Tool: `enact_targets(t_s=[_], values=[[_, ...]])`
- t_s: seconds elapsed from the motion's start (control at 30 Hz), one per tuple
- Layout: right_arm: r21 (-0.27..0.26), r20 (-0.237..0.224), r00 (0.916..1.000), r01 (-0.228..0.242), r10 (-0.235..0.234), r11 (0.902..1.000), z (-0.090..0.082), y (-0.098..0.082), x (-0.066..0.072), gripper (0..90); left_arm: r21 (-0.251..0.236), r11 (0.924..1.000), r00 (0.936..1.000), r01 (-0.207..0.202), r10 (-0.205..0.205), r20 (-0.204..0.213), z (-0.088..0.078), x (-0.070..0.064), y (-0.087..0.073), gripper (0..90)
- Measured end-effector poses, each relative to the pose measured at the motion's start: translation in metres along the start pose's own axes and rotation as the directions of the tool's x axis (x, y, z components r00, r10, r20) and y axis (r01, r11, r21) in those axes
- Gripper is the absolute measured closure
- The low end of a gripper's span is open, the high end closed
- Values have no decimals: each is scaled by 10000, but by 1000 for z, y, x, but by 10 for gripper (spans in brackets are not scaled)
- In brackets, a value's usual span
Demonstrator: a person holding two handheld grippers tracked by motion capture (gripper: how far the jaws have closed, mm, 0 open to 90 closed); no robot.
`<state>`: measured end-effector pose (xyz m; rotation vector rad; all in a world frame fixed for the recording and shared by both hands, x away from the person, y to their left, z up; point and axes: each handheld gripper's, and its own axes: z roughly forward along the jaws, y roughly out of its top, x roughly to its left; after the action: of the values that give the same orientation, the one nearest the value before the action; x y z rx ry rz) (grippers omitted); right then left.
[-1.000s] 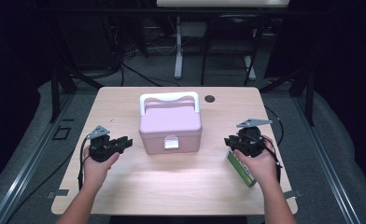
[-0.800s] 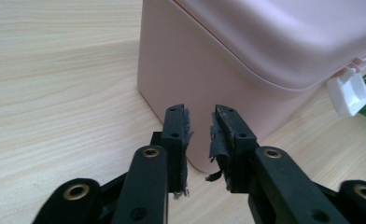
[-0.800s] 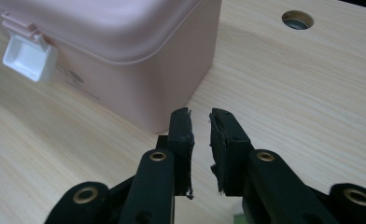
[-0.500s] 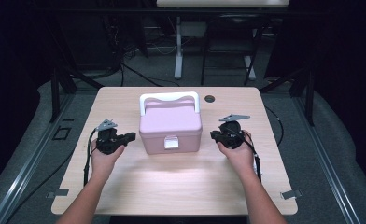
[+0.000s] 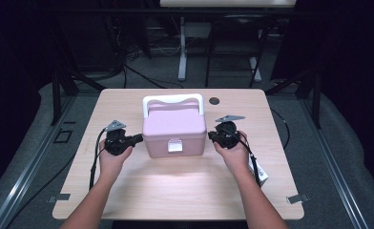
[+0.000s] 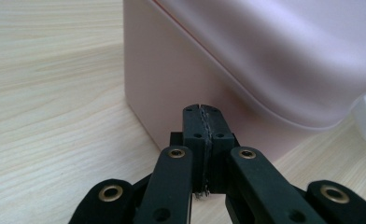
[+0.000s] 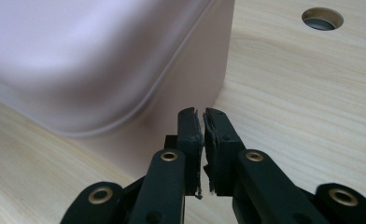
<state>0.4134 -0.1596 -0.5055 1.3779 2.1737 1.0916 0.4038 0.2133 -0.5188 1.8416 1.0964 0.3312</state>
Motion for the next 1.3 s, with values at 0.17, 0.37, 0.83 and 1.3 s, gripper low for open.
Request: enact_targets(t_s=[0.17,0.37,0.83,1.3], values=[[-188,143,9997,182,-179,9997,8,0,7,885,20,10000,10000,-50,50,-86,0,-2,0,896],[-187,376,9987,339,-331,9993,6,-2,13,900,37,9999,9997,-105,106,-237,-1,-4,0,896],[-584,841,9956,473,-423,9972,-1,-15,26,900,225,9997,9995,-99,106,-309,-4,-8,-1,896],[-828,1084,9935,443,-352,9956,-13,-30,32,900,325,9994,9997,-129,135,-208,-8,-18,-4,898]])
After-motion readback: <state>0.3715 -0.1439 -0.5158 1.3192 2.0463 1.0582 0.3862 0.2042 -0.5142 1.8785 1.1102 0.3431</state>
